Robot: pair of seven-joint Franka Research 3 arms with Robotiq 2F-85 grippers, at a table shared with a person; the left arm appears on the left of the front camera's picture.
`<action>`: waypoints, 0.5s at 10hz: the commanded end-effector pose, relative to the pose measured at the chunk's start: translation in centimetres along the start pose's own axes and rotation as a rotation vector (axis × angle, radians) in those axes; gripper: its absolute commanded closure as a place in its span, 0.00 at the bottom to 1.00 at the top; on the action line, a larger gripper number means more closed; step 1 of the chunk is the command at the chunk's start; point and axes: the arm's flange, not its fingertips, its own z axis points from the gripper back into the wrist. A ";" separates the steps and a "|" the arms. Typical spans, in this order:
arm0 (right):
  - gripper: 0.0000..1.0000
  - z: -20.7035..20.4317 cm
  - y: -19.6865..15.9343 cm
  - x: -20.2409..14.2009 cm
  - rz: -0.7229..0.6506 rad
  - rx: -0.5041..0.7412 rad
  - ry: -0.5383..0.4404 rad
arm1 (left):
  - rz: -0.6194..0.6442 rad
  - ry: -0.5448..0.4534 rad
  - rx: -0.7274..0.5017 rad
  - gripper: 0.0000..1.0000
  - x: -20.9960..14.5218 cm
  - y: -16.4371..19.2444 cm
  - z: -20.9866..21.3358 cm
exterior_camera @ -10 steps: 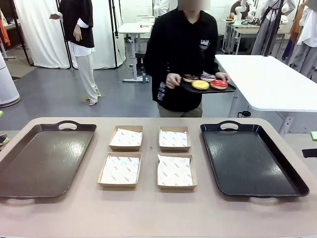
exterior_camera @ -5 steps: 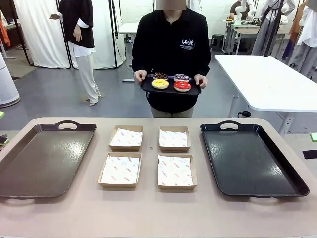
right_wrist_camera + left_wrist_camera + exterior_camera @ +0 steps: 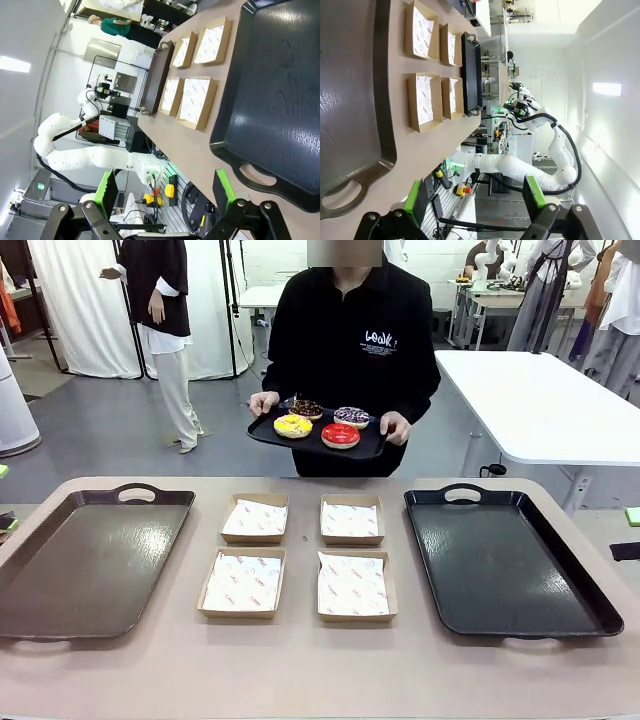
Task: Individually package the donuts and arrange them on the tray.
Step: Pick up one Paper togo box.
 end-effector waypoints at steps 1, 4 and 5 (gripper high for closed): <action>0.00 0.0 -0.1 0.0 0.013 0.020 -0.015 | -0.006 -0.007 -0.009 0.00 -0.1 -0.1 0.1; 0.00 0.0 -0.1 0.0 0.013 0.020 -0.015 | -0.006 -0.007 -0.009 0.00 -0.1 -0.1 0.1; 0.00 0.0 -0.1 0.0 0.013 0.020 -0.015 | -0.006 -0.007 -0.009 0.00 -0.1 -0.1 0.1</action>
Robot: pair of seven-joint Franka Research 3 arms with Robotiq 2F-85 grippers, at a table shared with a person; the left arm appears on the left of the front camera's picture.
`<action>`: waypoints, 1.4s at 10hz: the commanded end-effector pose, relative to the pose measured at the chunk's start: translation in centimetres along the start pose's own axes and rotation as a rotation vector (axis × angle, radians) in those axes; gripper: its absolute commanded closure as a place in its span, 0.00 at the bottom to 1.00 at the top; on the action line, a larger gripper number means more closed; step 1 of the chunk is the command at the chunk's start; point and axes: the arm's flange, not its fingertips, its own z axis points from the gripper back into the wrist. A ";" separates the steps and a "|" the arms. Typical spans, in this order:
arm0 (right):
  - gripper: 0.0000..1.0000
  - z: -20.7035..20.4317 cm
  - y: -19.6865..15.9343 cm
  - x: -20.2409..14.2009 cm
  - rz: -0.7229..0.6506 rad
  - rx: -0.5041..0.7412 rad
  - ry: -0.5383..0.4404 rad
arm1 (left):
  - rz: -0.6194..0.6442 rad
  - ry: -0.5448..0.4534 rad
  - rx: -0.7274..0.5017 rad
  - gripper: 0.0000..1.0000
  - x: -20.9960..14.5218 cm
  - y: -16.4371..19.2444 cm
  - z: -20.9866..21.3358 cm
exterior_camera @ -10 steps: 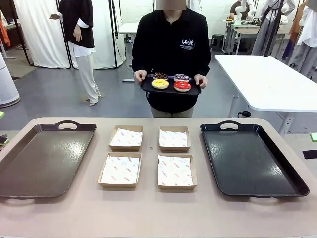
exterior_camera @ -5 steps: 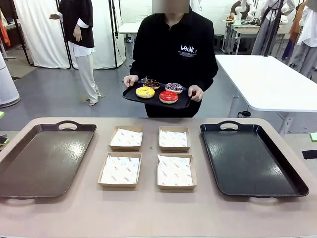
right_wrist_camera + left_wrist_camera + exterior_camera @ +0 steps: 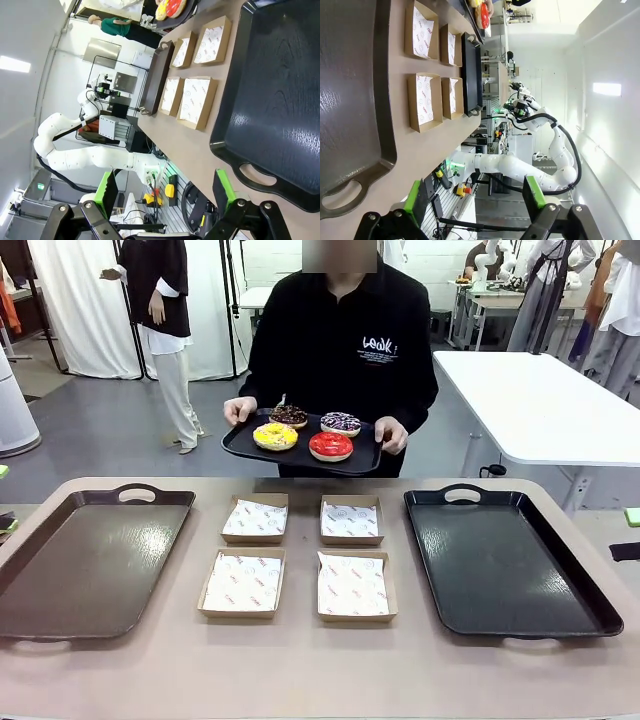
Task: Individually package the donuts and arrange them on the tray.
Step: Pick up one Paper togo box.
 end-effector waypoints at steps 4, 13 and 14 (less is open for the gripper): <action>0.00 -0.1 -0.1 0.0 0.013 0.021 -0.014 | -0.006 -0.007 -0.009 0.00 -0.1 -0.1 0.0; 0.00 -0.1 -0.1 0.0 0.013 0.021 -0.014 | 0.029 0.002 0.064 0.00 0.6 -1.1 -0.7; 0.00 -0.1 -0.1 0.0 0.013 0.021 -0.014 | 0.030 0.018 0.128 0.00 1.0 -2.5 -1.8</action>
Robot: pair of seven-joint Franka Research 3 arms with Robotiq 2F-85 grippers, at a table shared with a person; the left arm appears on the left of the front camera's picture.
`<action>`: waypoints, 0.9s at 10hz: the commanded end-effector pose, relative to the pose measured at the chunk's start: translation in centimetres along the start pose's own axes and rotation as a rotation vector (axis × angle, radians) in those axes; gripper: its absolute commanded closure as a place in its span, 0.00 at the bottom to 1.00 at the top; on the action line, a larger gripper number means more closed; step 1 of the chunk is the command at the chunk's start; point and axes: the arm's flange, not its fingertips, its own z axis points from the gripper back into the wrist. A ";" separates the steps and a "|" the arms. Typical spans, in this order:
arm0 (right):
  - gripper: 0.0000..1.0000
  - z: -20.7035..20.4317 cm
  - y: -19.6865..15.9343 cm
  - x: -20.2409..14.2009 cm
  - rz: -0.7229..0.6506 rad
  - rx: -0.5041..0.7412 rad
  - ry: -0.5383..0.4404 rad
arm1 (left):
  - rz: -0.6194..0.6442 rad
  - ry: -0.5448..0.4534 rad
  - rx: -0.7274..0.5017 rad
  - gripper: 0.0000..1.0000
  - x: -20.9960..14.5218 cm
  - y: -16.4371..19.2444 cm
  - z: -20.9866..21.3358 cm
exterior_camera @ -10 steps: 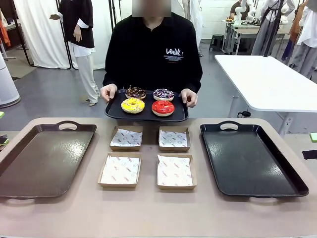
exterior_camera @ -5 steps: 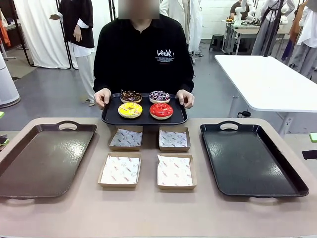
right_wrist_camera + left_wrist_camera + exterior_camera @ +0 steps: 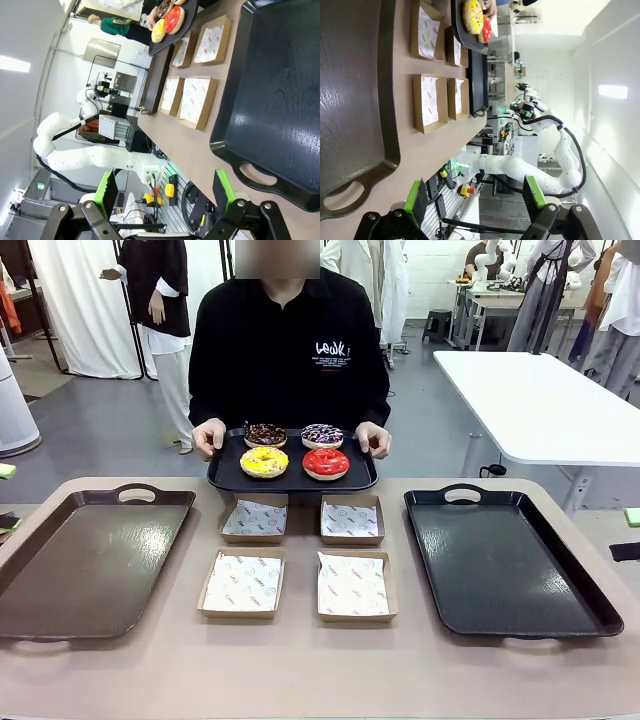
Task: Individually package the donuts and arrange them on the tray.
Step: Pick up one Paper togo box.
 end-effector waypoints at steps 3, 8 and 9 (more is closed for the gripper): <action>0.00 0.0 -0.2 0.0 0.014 0.022 -0.016 | 0.001 0.122 0.374 0.00 3.1 -7.7 -6.8; 0.00 0.0 -0.2 0.0 0.014 0.022 -0.016 | -0.014 0.260 0.896 0.00 5.1 -12.6 -22.9; 0.00 0.0 -0.2 0.0 0.014 0.022 -0.016 | -0.013 0.258 1.002 0.00 4.9 -11.3 -25.9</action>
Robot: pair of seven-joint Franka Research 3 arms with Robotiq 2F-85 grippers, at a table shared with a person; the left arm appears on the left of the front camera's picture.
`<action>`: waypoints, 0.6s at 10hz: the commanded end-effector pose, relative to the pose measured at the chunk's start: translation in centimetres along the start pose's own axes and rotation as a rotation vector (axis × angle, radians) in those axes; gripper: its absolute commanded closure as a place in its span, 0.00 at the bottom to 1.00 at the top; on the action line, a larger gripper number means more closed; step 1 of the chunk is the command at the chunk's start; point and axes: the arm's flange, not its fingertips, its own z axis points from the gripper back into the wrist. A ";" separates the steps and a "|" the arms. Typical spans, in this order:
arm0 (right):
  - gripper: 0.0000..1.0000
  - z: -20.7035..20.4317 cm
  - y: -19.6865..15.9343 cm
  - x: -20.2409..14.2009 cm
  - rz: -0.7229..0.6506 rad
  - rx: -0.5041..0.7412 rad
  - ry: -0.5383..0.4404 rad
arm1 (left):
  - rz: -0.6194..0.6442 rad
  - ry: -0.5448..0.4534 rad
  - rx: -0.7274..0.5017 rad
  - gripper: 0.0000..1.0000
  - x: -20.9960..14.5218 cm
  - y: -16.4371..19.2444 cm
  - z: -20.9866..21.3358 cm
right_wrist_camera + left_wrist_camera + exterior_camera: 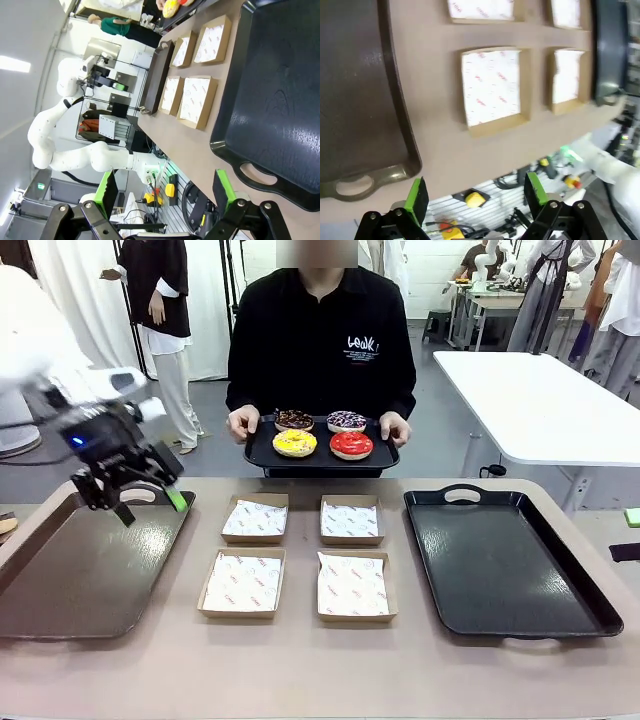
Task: Individually package the donuts and arrange them on the tray.
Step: Pick up one Paper togo box.
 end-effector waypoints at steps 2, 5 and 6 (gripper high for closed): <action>0.00 0.0 -0.2 0.1 0.015 0.021 -0.017 | 0.017 0.022 0.227 0.00 2.3 -2.2 -5.5; 0.00 0.0 -0.2 0.1 0.015 0.021 -0.017 | 0.018 -0.067 0.303 0.00 3.0 -3.6 -10.6; 0.00 0.0 -0.2 0.1 0.015 0.021 -0.017 | 0.025 -0.080 0.314 0.00 3.1 -3.6 -11.7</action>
